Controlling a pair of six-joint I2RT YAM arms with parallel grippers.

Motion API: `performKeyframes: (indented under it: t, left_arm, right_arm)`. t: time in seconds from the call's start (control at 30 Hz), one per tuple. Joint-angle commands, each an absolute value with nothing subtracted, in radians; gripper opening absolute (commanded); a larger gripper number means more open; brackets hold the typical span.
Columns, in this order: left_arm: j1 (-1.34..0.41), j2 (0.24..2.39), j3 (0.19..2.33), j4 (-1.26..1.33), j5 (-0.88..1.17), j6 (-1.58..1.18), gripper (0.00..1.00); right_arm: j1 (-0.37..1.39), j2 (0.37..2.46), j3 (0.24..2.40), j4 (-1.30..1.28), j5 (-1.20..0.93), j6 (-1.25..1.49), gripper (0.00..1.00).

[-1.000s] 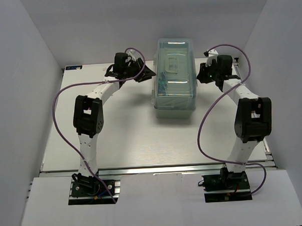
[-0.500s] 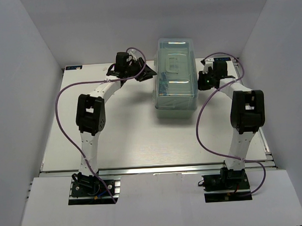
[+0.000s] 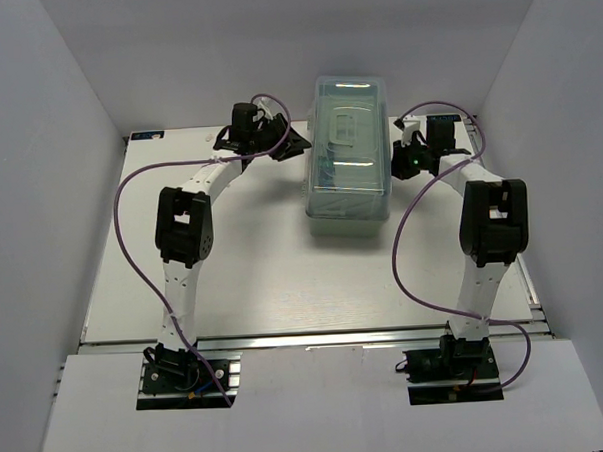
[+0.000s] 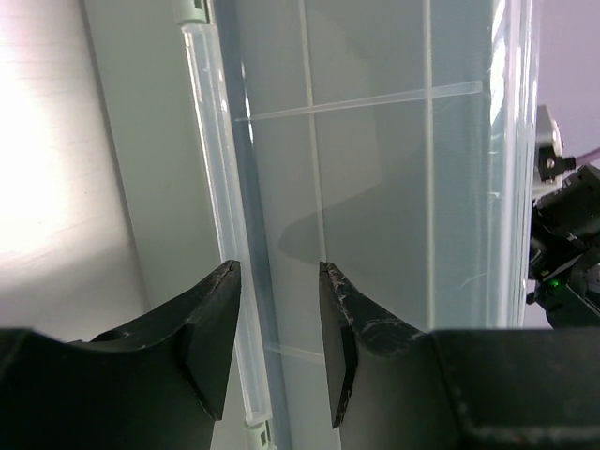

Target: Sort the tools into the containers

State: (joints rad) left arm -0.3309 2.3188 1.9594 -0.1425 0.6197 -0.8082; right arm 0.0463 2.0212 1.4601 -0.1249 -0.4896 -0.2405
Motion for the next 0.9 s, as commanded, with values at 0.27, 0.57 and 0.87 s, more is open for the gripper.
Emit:
performKeyframes:
  t: [0.27,0.57,0.87]
  left_arm:
    - [-0.433,2.225,1.928,-0.149,0.64,-0.813,0.53]
    - [-0.361,2.079,1.844,-0.156,0.474,-0.776,0.57]
    - [-0.31,1.976,1.716,-0.089,0.573,-0.787,0.55]
  right_arm:
    - [0.115,1.91,1.432,-0.011,-0.27,-0.124,0.65]
    - [-0.063,1.612,1.296,-0.07,-0.411,-0.169,0.89]
    - [-0.078,1.45,1.278,-0.179,-0.419,-0.163,0.89]
